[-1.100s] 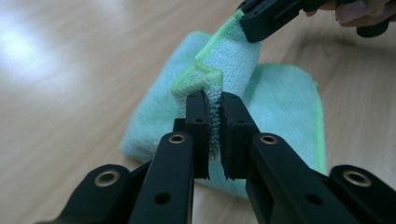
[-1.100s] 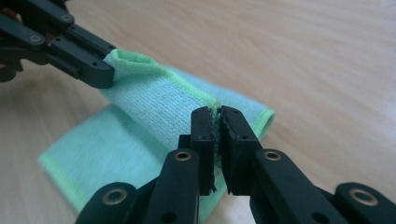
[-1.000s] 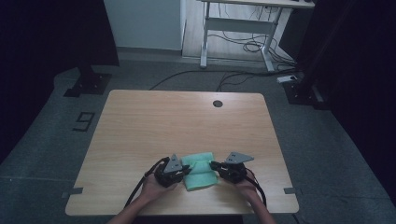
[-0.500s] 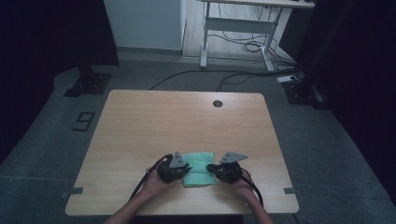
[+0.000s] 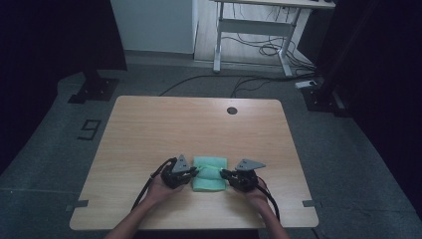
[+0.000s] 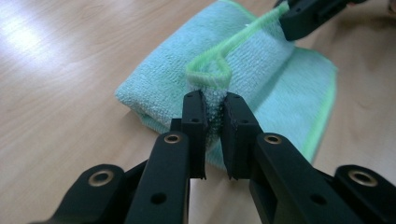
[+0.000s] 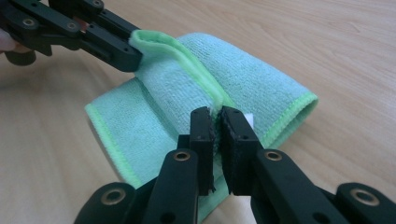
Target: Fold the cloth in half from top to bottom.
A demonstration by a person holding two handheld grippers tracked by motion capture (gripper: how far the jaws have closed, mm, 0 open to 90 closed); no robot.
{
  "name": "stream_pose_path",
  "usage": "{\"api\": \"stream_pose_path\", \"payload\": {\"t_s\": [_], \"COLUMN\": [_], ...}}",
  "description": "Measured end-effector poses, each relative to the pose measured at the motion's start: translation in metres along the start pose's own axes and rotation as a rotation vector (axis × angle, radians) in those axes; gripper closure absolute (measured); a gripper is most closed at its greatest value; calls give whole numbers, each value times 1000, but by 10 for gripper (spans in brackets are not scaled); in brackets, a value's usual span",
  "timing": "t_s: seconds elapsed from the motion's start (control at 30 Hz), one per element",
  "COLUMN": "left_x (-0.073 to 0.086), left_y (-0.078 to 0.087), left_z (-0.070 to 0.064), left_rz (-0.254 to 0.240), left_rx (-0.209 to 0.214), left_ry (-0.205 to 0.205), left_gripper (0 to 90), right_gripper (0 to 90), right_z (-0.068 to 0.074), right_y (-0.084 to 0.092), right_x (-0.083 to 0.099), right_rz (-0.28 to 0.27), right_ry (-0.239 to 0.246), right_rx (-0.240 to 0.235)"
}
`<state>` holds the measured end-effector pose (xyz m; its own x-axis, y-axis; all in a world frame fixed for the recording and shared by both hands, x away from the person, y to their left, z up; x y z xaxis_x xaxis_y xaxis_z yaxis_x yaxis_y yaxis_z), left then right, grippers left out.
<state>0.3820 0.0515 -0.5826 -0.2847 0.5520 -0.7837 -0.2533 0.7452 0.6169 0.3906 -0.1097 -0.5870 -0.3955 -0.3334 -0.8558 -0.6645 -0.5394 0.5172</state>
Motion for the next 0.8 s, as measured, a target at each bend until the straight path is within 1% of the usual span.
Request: {"api": "stream_pose_path", "payload": {"t_s": [0.03,0.07,0.1,0.17,0.2,0.23,0.27,0.3,0.37,0.4,0.47,0.5,0.57,0.6,0.63,0.67,0.7,0.73,0.77,0.8], "left_x": [1,1,2,4,5,5,6,7,8,9,10,10,10,11,11,11,11,12,13,13], "left_y": [2,4,4,5,4,4,3,2,0,0,-2,-2,-2,-3,-3,-3,-2,-2,-2,-1], "left_z": [-3,-9,-12,-20,-22,-23,-24,-25,-25,-25,-26,-26,-28,-28,-29,-29,-30,-30,-30,-30], "left_rz": [-6,-18,-22,-19,-11,-7,-12,-9,-6,-6,-1,0,4,7,8,7,7,9,10,8], "left_rx": [4,12,19,31,29,29,32,33,40,43,47,50,59,62,65,67,69,69,70,71], "left_ry": [-4,-8,-9,-24,-30,-35,-34,-37,-41,-45,-55,-59,-65,-68,-68,-68,-67,-67,-65,-63], "left_gripper": [794,768,768,755,751,751,751,753,759,766,777,780,785,786,786,786,786,784,784,784], "right_gripper": [807,758,758,706,637,637,601,572,547,540,533,530,531,533,533,534,535,537,537,537], "right_z": [3,8,8,12,17,17,17,16,11,6,-1,-6,-12,-16,-16,-17,-18,-16,-16,-13], "right_y": [3,7,7,11,16,16,18,22,25,25,22,15,2,-14,-14,-19,-25,-31,-31,-31], "right_x": [3,8,8,11,11,11,10,5,-6,-14,-23,-28,-31,-31,-31,-31,-30,-27,-27,-26], "right_rz": [3,12,12,11,4,4,-4,-27,-64,-82,-90,-81,-46,0,0,14,33,60,60,67], "right_ry": [6,28,28,41,52,52,56,55,33,18,4,-5,1,1,1,2,5,11,11,13], "right_rx": [-13,-29,-29,-48,-67,-67,-68,-57,-36,-26,-10,0,11,6,6,4,3,-16,-16,-29]}}
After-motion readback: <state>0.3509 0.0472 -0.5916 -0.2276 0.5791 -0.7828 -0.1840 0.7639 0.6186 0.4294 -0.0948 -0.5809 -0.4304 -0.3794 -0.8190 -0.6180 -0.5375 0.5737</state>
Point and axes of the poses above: each handheld gripper's, and its own axes: y roughly backward along the jaws, x roughly out of its underside, z roughly to its left, the point moved 9 cm from there along -y, roughly forward along the jaws, and after that the axes turned 13 degrees about x, right-handed, at the moved point
